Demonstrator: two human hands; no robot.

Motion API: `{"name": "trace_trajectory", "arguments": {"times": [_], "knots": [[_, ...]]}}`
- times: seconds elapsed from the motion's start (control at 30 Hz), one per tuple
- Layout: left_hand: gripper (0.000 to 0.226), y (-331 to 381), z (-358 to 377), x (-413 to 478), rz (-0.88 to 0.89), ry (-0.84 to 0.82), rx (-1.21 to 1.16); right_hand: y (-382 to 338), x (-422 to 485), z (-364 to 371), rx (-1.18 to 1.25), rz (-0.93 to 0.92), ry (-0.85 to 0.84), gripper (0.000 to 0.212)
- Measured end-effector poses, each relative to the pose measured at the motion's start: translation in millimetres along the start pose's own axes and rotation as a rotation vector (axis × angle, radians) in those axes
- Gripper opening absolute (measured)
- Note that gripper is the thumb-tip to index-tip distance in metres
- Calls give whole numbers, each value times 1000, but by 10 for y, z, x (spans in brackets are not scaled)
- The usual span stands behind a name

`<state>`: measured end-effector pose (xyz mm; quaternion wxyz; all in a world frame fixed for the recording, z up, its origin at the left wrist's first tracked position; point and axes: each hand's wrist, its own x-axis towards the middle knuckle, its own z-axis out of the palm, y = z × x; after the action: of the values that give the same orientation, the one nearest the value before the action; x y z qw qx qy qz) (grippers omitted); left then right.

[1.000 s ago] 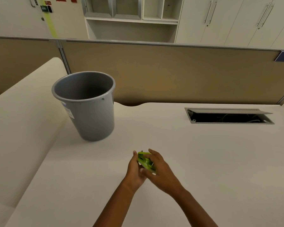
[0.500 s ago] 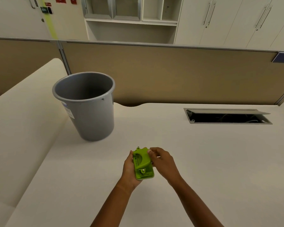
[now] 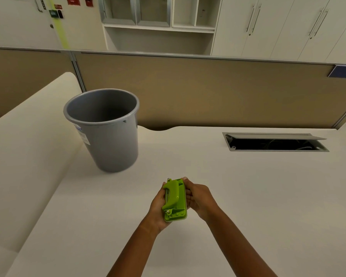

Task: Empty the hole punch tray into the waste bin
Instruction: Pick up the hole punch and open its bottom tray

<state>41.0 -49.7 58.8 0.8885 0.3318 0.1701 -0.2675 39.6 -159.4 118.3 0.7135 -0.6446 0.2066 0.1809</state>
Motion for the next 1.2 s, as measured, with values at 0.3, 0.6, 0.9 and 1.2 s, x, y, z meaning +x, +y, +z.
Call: {"name": "trace_trajectory", "arguments": {"times": [0.3,0.6,0.9,1.2], "knots": [[47,-17,-30,-11,24,53,88,35,-4,0,125,37,-41,29],[54,80,7,33,146,30,-192,181,-102,11,285,26,-229,30],[56,176,25,33,181,89,-353,269,-167,104,474,62,-202,34],[59,145,37,63,190,103,-325,353,-149,95,642,118,-128,37]]}}
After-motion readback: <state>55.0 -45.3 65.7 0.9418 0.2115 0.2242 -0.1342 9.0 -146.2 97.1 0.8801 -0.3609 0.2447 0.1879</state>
